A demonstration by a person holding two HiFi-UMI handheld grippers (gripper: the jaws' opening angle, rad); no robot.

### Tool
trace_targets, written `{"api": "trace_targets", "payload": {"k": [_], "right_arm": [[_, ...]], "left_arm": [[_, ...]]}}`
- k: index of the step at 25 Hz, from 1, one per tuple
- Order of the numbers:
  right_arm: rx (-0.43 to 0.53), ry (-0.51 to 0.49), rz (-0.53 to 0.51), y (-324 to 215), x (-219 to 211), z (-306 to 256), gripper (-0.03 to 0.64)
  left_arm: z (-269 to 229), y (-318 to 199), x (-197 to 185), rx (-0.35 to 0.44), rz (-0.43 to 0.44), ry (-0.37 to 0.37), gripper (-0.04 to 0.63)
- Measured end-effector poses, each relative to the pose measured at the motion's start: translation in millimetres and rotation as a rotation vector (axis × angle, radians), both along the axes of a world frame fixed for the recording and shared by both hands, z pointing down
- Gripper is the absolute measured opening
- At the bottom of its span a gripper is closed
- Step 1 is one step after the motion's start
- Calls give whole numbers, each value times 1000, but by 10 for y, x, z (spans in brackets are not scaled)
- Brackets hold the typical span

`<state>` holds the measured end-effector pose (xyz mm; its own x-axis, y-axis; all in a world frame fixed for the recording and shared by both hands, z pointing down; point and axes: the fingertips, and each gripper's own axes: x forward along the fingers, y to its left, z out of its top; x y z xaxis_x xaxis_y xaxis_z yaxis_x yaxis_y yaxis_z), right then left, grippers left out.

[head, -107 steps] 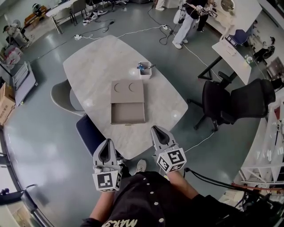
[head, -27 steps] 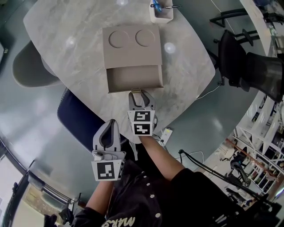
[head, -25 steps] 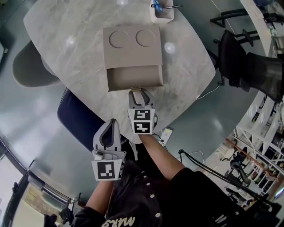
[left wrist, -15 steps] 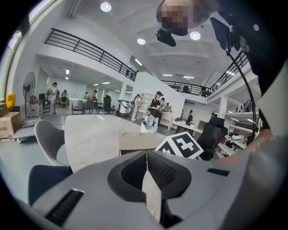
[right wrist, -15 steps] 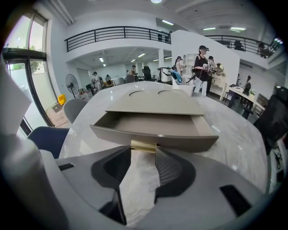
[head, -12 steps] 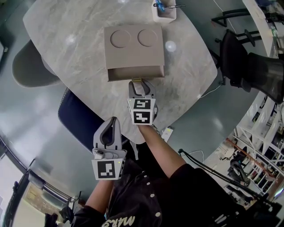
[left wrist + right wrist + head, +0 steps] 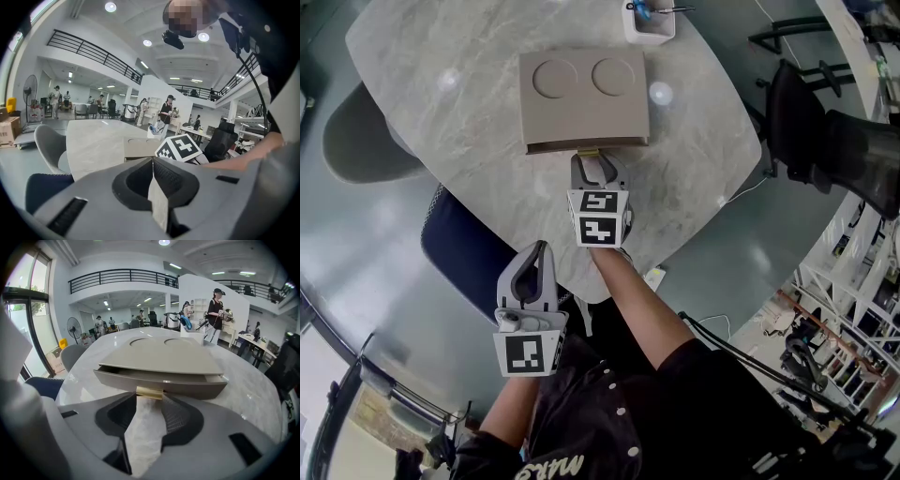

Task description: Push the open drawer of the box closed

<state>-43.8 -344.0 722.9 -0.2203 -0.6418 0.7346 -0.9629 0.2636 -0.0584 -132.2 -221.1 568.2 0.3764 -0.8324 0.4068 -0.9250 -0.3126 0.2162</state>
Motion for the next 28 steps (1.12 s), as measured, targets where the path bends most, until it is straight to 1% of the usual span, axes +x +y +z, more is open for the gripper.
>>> {"api": "trace_targets", "payload": {"k": [9, 15, 25, 28], "right_arm": [[3, 30, -1, -128, 21, -37, 164], [13, 30, -4, -171, 16, -30, 164], [26, 38, -6, -217, 5, -5, 166], [28, 33, -21, -217, -7, 12, 167]], "left_arm": [[-4, 8, 6, -2, 2, 0, 18], [-50, 4, -6, 12, 0, 3, 18], [-43, 20, -41, 14, 0, -2, 18], [-58, 28, -42, 19, 1, -3, 17]]}}
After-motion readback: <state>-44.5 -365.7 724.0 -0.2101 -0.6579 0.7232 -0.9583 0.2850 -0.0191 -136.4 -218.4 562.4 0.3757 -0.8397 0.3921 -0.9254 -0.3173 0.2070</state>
